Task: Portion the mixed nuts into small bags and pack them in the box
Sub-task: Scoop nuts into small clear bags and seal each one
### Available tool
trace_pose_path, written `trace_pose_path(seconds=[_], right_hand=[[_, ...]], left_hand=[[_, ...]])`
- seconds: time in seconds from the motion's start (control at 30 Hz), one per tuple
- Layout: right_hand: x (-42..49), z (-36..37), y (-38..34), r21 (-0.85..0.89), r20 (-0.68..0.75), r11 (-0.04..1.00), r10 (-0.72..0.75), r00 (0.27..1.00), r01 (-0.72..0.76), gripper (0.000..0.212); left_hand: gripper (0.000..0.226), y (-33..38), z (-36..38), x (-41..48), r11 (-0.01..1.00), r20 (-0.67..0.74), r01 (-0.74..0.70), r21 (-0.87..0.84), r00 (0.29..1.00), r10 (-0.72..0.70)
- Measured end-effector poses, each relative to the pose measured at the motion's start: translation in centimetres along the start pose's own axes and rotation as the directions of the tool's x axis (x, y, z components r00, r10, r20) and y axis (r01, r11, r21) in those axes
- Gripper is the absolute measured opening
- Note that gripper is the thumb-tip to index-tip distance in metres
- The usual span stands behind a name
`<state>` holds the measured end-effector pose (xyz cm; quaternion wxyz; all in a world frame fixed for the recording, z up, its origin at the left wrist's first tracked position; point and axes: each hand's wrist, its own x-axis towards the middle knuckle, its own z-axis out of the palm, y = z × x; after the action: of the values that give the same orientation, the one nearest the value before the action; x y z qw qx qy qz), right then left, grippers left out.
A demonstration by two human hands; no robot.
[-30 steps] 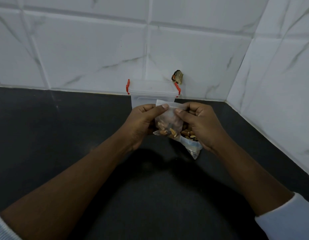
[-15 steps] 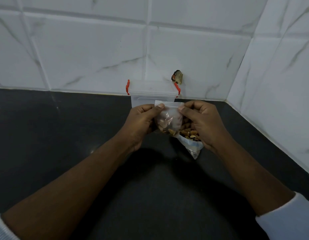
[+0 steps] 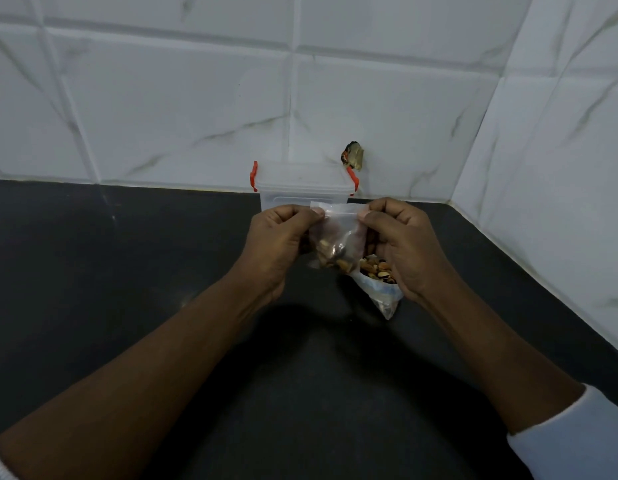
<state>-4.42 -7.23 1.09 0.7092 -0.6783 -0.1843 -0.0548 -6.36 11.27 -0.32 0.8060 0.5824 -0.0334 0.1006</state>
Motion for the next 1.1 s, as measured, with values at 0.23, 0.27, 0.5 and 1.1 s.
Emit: trace_pose_path(seconds=[0.23,0.27,0.5,1.1], right_hand=[[-0.1,0.3,0.4,-0.149,0.071,0.984,-0.093,0.993,0.103,0.016],[-0.2,0.3,0.3,-0.165,0.081,0.978,-0.116,0.990,0.128,0.016],[-0.7,0.5,0.0,-0.252,0.121,0.937,-0.217,0.969,0.241,0.013],[-0.4,0.2,1.0,-0.278,0.164,0.943,-0.140,0.977,0.182,0.011]], left_hand=[[0.021,0.4,0.3,-0.8,1.000,0.137,0.015,-0.027,0.991,-0.011],[0.023,0.5,0.3,-0.9,0.997,0.185,0.050,-0.055,0.982,-0.039],[0.013,0.0,-0.1,-0.6,0.997,0.239,0.019,0.070,0.970,-0.035],[0.009,-0.1,-1.4,0.3,0.997,0.189,-0.023,0.079,0.982,0.008]])
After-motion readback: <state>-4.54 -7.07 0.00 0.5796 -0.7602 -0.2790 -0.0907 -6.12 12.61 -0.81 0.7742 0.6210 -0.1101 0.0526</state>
